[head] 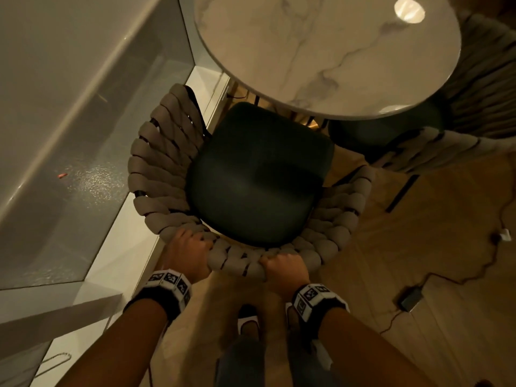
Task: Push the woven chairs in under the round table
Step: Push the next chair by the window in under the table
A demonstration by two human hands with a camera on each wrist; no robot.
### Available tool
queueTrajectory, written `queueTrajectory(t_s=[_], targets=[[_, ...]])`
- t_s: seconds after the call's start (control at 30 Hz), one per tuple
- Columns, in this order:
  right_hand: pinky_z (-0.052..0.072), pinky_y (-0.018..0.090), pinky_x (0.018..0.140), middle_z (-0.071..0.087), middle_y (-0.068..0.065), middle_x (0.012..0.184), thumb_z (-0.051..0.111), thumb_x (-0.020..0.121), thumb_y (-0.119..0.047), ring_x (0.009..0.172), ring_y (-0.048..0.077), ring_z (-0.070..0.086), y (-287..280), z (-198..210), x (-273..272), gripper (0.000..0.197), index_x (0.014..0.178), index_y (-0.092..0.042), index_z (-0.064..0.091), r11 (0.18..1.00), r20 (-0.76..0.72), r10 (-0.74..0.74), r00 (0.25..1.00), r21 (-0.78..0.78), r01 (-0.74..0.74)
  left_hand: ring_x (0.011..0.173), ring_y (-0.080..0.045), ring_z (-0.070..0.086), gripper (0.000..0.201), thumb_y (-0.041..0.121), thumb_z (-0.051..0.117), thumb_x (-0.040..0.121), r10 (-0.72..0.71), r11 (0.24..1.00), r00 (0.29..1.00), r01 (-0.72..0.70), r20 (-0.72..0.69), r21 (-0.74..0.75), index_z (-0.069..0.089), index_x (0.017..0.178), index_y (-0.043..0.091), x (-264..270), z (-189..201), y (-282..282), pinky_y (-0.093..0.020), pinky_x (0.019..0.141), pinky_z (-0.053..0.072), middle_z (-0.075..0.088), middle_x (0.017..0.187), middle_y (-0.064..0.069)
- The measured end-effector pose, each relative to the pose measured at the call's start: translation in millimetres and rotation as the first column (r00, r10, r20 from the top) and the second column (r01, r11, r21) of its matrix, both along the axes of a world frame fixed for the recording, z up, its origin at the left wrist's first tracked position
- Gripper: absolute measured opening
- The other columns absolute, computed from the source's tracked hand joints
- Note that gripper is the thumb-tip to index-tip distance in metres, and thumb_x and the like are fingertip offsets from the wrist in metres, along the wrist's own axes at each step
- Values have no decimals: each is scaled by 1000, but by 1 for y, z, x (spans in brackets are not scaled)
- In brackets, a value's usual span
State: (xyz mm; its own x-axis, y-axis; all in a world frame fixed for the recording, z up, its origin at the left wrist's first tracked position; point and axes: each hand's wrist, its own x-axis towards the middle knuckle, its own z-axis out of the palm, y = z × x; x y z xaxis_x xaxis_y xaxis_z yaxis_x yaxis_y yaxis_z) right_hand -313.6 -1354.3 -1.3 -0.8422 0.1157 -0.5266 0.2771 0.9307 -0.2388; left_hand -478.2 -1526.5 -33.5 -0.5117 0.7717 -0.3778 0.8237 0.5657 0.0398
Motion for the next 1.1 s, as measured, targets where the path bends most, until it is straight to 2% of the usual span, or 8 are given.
queueTrajectory(t_s=[0.13, 0.37, 0.47, 0.57, 0.67, 0.77, 0.93, 1.1], targets=[[42, 32, 68, 70, 8, 97, 52, 91, -30, 86, 29, 64, 23, -4, -3, 25, 109, -19, 64, 999, 0, 18, 1000, 35, -18, 104, -14, 53, 52, 54, 37, 66, 1, 999, 1000, -2, -12, -51, 60, 108, 36, -3, -12, 20, -40, 98, 35, 63, 111, 12], [45, 30, 73, 70, 1, 102, 58, 88, -41, 90, 22, 65, 34, -16, 13, 27, 111, -28, 65, 996, -55, -58, 997, 71, 62, 95, -18, 56, 40, 47, 53, 64, 19, 1000, 999, -19, -32, 13, 65, 100, 33, 19, -4, 37, -38, 94, 39, 66, 99, 6], [45, 46, 96, 64, 2, 118, 60, 77, -59, 107, 29, 59, 26, -14, 8, 55, 124, -30, 57, 991, -47, -85, 995, 100, 89, 104, -18, 54, 40, 45, 62, 69, 58, 996, 998, -59, 28, 60, 60, 107, 33, 17, 1, 33, -37, 99, 38, 63, 108, 6], [34, 57, 107, 54, 7, 134, 60, 70, -72, 119, 36, 51, 6, -7, -10, 89, 143, -25, 37, 989, -23, -111, 994, 91, 113, 122, -27, 46, 65, 30, 76, 69, 139, 951, 971, -185, 193, 247, 48, 127, 23, 20, 14, 11, -43, 105, 38, 50, 131, -6], [49, 48, 91, 62, 6, 121, 66, 79, -50, 107, 34, 60, -29, -4, -36, 58, 127, -23, 48, 978, -26, -211, 977, -3, 211, 132, -33, 35, 87, 29, 84, 60, 154, 962, 986, -166, 70, 217, 40, 135, 19, 12, 20, -14, -49, 110, 34, 42, 142, -12], [52, 41, 81, 68, 9, 110, 54, 93, -22, 97, 32, 66, -41, -4, -53, 23, 114, -16, 58, 964, -40, -266, 963, 0, 267, 135, -32, 31, 77, 39, 81, 62, 69, 993, 997, -66, -27, 97, 46, 129, 25, -12, 13, -8, -52, 113, 25, 43, 141, -8], [48, 34, 73, 69, 9, 103, 52, 93, -17, 90, 28, 66, -43, -4, -46, 16, 104, -12, 62, 970, -34, -242, 970, -22, 242, 96, -31, 58, 55, 51, 83, 53, -28, 997, 998, 31, -49, 65, 65, 99, 26, -21, 12, -4, -45, 93, 40, 65, 103, -9], [53, 40, 85, 68, 10, 109, 51, 94, -18, 95, 29, 66, -53, -8, -33, 21, 111, -11, 61, 981, -27, -187, 982, -58, 185, 97, -32, 57, 37, 34, 80, 66, 34, 986, 999, -30, -25, 166, 62, 98, 27, -1, 9, -22, -52, 97, 42, 63, 100, -9]])
